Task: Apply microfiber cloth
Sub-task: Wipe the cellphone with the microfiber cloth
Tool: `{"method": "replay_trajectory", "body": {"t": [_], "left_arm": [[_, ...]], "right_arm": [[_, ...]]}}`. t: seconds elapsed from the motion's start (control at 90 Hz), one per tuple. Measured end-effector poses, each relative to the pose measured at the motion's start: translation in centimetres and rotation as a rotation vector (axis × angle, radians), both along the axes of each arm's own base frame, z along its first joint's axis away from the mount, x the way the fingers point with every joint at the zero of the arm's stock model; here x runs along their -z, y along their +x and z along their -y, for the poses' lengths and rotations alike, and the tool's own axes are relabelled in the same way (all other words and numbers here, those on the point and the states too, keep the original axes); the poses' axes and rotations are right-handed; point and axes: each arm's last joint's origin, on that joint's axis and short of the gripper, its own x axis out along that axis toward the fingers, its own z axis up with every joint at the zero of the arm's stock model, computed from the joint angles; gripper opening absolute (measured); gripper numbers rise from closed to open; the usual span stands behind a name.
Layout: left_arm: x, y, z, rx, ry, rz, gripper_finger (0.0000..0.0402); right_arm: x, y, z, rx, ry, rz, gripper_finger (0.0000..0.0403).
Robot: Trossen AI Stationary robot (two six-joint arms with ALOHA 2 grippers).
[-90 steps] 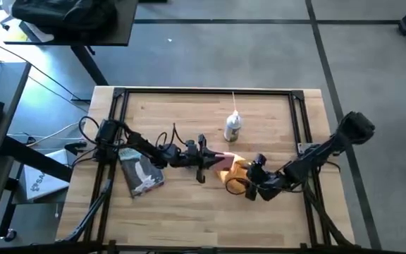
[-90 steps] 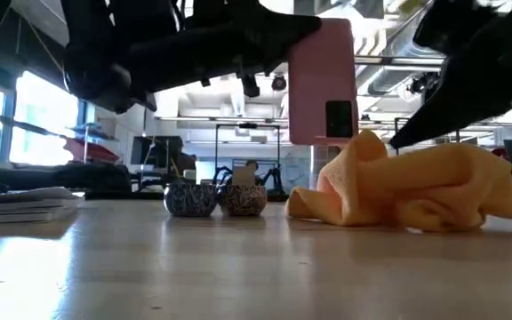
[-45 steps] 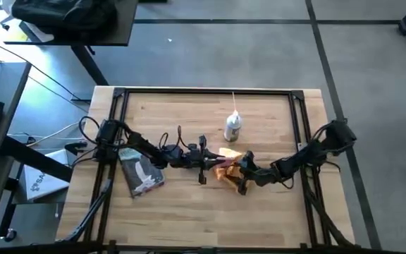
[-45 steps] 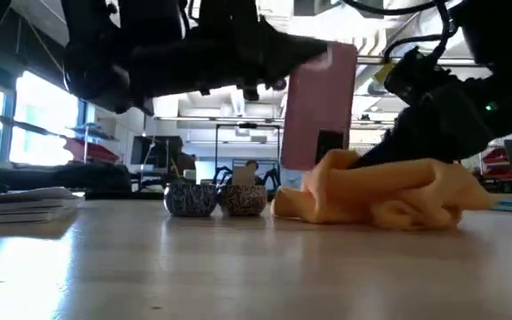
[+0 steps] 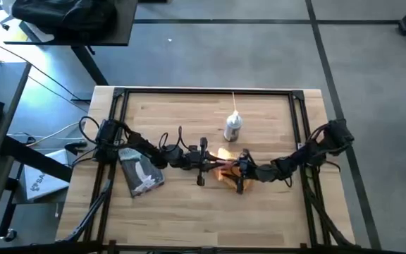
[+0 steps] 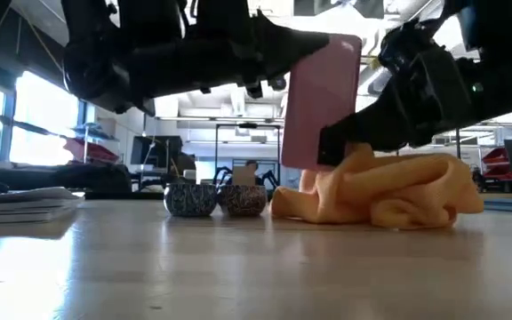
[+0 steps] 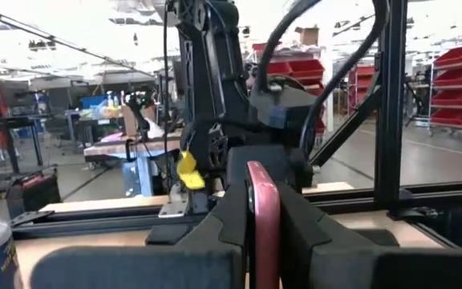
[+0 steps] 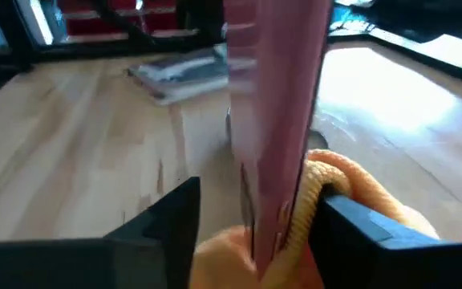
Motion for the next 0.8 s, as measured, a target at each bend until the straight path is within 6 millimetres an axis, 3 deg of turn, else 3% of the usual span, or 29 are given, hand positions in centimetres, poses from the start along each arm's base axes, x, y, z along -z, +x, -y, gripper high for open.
{"method": "replay_trajectory", "body": {"t": [0.3, 0.8], "left_arm": [[0.04, 0.0, 0.04, 0.003, -0.003, -0.004, 0.0026], [0.29, -0.46, 0.07, 0.051, -0.018, -0.009, 0.0033]], "right_arm": [[0.08, 0.09, 0.2, -0.021, -0.002, -0.013, 0.0015], [-0.56, 0.06, 0.2, -0.021, -0.013, 0.01, 0.0011]]}}
